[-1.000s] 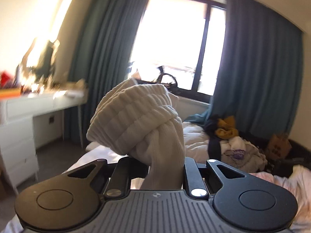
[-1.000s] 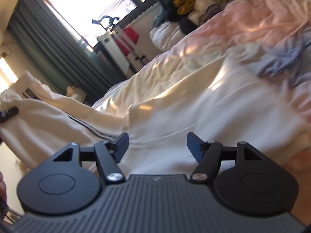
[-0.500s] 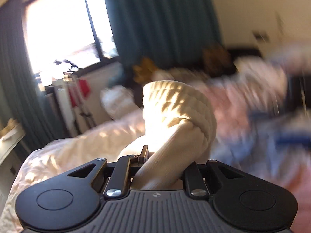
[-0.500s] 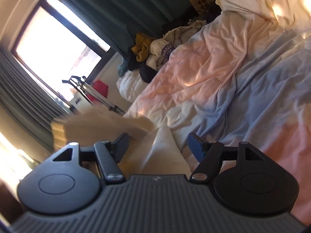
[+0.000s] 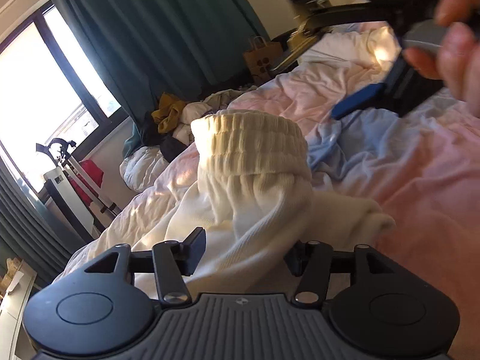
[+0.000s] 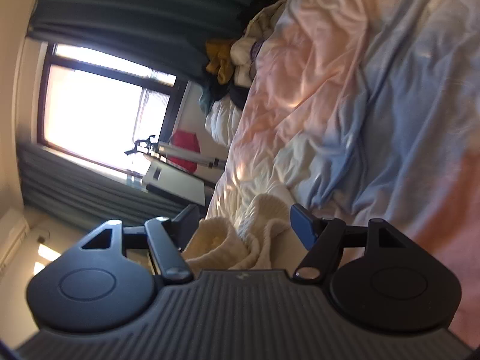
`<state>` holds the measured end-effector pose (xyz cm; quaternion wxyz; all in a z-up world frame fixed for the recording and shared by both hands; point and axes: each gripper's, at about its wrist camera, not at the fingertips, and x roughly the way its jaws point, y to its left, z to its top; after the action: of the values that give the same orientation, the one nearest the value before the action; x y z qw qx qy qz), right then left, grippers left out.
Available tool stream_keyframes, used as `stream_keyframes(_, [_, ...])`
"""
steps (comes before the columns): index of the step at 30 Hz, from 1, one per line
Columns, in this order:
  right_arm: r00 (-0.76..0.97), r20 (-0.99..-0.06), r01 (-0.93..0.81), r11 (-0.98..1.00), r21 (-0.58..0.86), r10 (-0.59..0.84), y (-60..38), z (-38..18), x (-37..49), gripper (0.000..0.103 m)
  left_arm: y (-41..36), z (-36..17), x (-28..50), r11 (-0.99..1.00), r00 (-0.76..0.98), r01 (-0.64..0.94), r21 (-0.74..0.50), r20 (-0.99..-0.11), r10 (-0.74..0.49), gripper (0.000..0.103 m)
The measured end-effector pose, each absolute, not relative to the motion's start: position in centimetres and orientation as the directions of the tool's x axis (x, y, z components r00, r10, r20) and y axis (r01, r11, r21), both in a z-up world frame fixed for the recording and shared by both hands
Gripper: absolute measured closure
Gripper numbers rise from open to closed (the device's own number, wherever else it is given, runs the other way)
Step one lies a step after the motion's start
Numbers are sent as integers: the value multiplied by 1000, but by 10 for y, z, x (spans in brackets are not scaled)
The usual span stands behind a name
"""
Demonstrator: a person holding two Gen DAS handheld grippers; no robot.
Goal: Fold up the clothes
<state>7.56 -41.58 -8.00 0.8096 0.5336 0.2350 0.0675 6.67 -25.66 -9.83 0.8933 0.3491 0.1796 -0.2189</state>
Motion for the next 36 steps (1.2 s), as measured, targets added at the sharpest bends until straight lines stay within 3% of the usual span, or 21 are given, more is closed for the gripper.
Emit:
stream_keyframes(7, [841, -289, 50, 466, 883, 458, -392, -69, 109, 33, -198, -94, 43, 617, 839, 528, 584, -469, -275, 45])
stream_keyframes(11, [825, -420, 111, 620, 777, 378, -382, -65, 117, 33, -162, -100, 46, 648, 861, 489, 584, -442, -251, 45])
stream_keyframes(20, [727, -515, 69, 698, 712, 454, -370, -83, 163, 33, -138, -119, 54, 650, 863, 498, 573, -397, -312, 46])
stream_keyframes(21, [717, -516, 57, 699, 713, 468, -368, -85, 170, 33, -138, -121, 54, 650, 863, 500, 572, -393, -318, 50])
stream_keyframes(22, [718, -511, 56, 692, 720, 474, -368, -88, 175, 33, -138, -123, 54, 650, 862, 503, 570, -390, -325, 54])
stream_keyframes(24, [728, -500, 67, 677, 733, 469, -370, -92, 184, 33, -137, -125, 55, 660, 859, 507, 555, -387, -334, 76])
stream_keyframes(27, [770, -430, 49, 629, 776, 471, -374, -95, 188, 32, -135, -119, 56, 689, 862, 501, 524, -370, -345, 87])
stream_keyframes(32, [855, -200, -47, 454, 890, 479, -397, -90, 180, 39, -132, -108, 54, 732, 857, 505, 457, -363, -365, 92])
stream_keyframes(33, [864, -181, -48, 435, 899, 469, -403, -92, 180, 39, -133, -108, 53, 732, 856, 508, 454, -362, -369, 92])
stream_keyframes(36, [870, -259, 39, 465, 884, 419, -414, -103, 184, 40, -138, -116, 51, 717, 849, 518, 466, -381, -365, 91])
